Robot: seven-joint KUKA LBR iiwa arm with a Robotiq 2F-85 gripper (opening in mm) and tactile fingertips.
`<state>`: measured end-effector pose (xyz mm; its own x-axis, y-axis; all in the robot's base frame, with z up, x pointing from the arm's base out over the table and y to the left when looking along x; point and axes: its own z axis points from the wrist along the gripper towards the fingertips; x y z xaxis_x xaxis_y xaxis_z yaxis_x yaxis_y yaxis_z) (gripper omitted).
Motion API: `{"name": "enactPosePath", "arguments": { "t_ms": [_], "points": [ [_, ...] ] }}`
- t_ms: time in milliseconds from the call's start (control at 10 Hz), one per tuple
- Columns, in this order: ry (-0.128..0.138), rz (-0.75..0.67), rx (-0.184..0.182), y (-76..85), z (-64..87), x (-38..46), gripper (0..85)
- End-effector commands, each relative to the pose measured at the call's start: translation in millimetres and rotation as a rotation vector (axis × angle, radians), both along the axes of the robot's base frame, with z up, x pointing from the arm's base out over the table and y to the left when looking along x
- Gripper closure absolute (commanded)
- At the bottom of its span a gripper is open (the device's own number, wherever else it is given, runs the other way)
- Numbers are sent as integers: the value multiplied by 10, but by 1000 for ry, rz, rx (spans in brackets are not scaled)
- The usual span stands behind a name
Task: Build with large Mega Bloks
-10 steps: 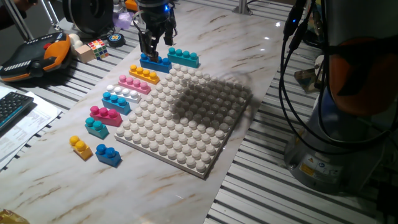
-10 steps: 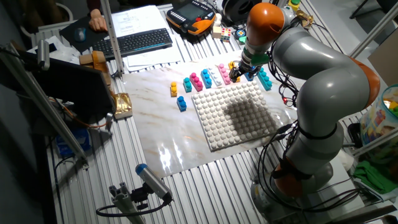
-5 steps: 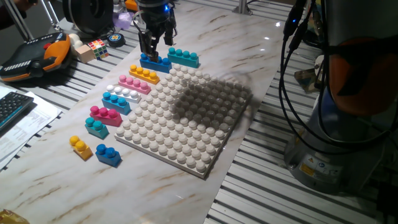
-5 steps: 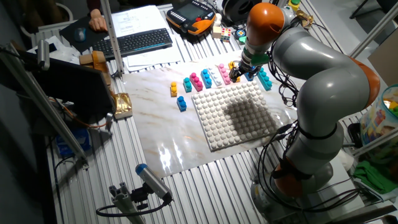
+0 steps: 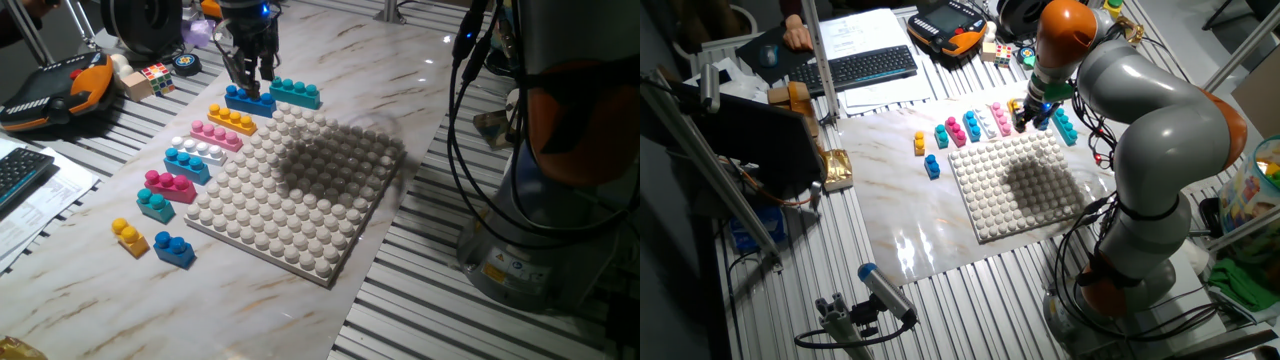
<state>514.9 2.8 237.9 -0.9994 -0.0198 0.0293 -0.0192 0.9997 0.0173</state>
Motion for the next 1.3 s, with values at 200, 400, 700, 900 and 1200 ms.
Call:
{"name": "enactPosePath", "arguments": {
  "t_ms": [200, 400, 700, 900, 1200],
  "points": [
    [-4, 0, -1, 4, -6, 1, 843],
    [-12, -8, -5, 22, -15, -7, 843],
    [-21, -11, -11, 33, -18, 0, 843],
    [-22, -19, -16, 72, -9, -16, 843],
    [-35, -27, -22, 87, -31, -19, 843]
  ]
}}
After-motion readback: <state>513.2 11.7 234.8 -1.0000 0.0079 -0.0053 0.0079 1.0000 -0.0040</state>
